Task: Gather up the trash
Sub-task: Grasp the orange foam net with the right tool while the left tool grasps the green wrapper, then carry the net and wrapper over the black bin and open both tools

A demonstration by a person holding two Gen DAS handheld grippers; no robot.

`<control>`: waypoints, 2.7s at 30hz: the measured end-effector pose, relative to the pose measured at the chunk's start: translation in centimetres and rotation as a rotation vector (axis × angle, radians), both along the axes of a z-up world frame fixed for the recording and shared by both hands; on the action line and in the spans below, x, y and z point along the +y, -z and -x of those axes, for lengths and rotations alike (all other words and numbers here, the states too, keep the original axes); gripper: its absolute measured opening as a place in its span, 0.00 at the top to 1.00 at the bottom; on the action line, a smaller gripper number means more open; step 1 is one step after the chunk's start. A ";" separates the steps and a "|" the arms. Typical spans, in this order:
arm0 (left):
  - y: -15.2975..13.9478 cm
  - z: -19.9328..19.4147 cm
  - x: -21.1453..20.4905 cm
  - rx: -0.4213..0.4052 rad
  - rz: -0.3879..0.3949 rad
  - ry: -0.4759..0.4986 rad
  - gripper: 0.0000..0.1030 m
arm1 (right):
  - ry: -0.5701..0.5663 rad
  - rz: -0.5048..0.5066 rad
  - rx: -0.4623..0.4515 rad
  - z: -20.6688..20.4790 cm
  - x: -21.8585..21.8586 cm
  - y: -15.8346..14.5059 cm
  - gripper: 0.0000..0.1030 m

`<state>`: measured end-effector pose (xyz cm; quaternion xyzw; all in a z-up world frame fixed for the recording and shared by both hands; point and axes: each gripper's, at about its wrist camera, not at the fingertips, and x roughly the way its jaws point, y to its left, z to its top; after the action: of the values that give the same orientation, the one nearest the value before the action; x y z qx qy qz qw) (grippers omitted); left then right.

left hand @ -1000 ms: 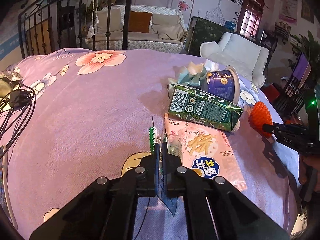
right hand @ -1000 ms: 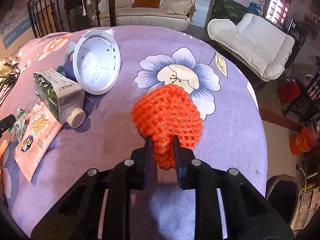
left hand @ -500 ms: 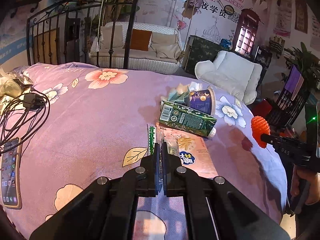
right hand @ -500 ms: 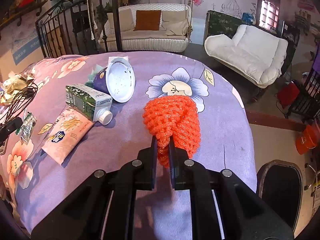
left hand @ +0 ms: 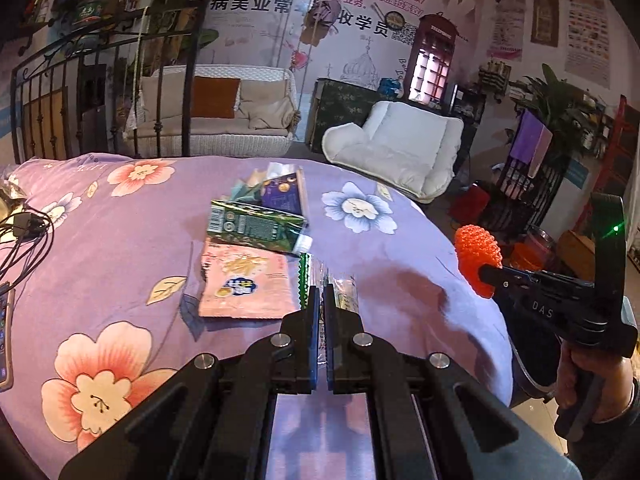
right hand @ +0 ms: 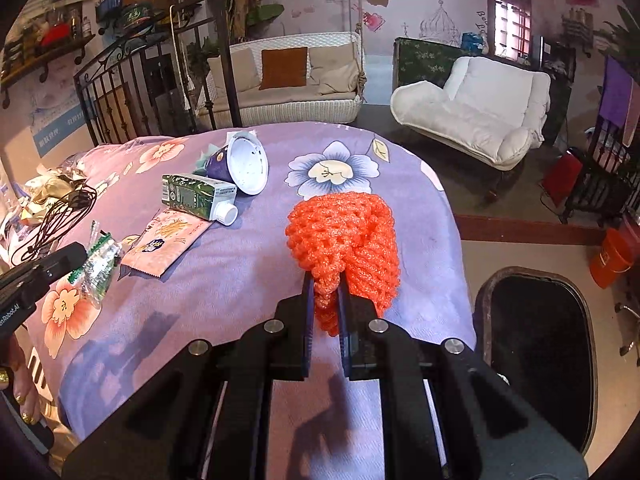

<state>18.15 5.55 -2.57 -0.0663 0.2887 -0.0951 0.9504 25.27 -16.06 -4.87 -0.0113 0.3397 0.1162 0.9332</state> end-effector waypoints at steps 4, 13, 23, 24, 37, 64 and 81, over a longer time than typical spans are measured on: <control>-0.2 0.0 -3.4 -0.009 0.008 0.089 0.96 | 0.068 0.002 -0.026 2.3 -2.8 -0.3 0.89; -0.4 -0.1 -12.3 -0.043 -0.020 0.331 0.96 | 0.312 0.012 -0.009 5.2 -11.6 1.8 0.89; 1.1 -1.6 -20.0 0.003 -0.054 0.485 0.96 | 0.511 -0.024 0.233 3.6 -19.2 9.8 0.80; 1.3 -1.7 -20.6 0.008 -0.056 0.495 0.96 | 0.518 -0.049 0.242 3.7 -19.6 10.4 0.72; 2.7 -3.2 -27.5 0.061 -0.127 0.608 0.96 | 0.586 -0.098 0.118 8.2 -21.5 8.3 0.36; 7.3 -5.4 -36.6 0.197 -0.268 0.697 0.56 | 0.769 -0.102 0.134 13.8 -27.0 8.1 0.26; 4.3 -3.9 -32.1 0.141 -0.188 0.614 0.20 | 0.769 -0.109 0.110 13.5 -26.1 7.1 0.23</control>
<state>22.01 -26.58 -6.82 0.1056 0.3677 -0.3451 0.8570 11.74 -42.18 -11.92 0.1728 0.3618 -0.2238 0.8883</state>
